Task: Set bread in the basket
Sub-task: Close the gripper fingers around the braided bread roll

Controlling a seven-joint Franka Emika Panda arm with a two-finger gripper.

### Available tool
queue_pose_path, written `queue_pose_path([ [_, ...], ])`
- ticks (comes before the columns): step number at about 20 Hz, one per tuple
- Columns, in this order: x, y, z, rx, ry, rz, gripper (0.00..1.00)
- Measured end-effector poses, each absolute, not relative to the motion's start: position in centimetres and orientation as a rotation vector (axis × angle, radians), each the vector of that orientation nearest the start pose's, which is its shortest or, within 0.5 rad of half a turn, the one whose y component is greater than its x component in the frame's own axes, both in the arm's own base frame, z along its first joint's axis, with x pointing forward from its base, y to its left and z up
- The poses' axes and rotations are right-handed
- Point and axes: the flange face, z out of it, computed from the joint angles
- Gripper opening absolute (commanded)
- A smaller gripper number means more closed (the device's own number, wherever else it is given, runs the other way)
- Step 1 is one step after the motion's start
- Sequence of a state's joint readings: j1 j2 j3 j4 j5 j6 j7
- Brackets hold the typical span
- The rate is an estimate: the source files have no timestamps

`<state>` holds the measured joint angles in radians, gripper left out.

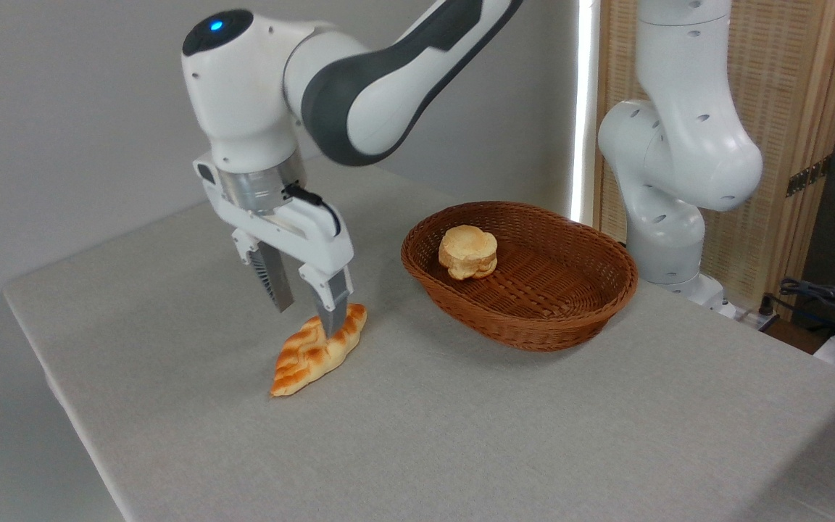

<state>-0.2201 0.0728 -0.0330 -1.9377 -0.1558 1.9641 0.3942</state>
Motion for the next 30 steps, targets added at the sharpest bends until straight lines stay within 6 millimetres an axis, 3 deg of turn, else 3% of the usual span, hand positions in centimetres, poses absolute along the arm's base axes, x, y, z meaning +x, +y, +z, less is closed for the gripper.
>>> queue_pose_path([
  [4, 55.4, -15.9, 42.8, -3.151, 0.941, 0.081, 1.0],
  [13, 55.2, -15.0, 42.4, -2.996, 1.033, 0.14, 1.0],
  [18, 55.2, -15.0, 42.4, -2.988, 1.052, 0.145, 1.0],
  [24, 55.2, -16.4, 42.0, -3.01, 1.072, 0.118, 1.0],
  [30, 55.4, -16.3, 41.9, -3.023, 1.062, 0.113, 1.0],
])
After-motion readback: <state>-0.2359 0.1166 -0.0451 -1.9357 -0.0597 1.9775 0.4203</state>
